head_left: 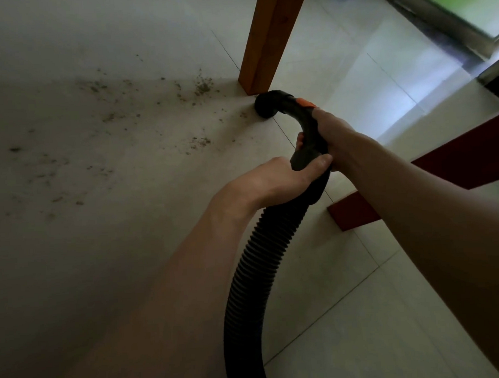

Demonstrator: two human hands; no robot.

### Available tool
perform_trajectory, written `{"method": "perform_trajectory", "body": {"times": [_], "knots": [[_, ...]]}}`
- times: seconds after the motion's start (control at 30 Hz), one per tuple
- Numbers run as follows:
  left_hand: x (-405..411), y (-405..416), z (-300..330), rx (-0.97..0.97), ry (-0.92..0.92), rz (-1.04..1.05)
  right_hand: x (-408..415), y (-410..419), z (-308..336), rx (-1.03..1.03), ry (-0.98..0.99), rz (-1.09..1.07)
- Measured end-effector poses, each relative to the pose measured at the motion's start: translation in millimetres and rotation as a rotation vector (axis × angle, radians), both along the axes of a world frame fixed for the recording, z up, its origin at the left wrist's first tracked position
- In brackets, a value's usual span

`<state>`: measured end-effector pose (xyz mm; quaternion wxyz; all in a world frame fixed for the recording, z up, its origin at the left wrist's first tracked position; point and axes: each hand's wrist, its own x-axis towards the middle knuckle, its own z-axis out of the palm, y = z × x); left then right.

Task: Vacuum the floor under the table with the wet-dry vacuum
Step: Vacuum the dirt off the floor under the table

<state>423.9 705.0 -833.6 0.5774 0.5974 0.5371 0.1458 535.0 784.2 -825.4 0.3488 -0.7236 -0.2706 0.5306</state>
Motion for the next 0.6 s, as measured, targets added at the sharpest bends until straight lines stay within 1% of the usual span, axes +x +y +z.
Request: {"method": "perform_trajectory", "body": {"times": [0.17, 0.33, 0.5, 0.6], "knots": [[-10.2, -1.1, -4.8, 0.058, 0.094, 0.116, -17.1, 3.1, -7.0, 0.014, 0.044, -0.084], [-24.4, -3.1, -21.5, 0.049, 0.109, 0.202, -34.9, 7.9, -20.8, 0.035, 0.075, -0.13], [-28.7, -1.4, -29.3, 0.028, 0.123, 0.186, -38.8, 6.1, -29.3, 0.032, 0.081, -0.16], [-27.2, -2.6, -27.1, 0.019, 0.094, 0.174, -34.2, 4.1, -25.7, 0.015, 0.096, -0.128]]}}
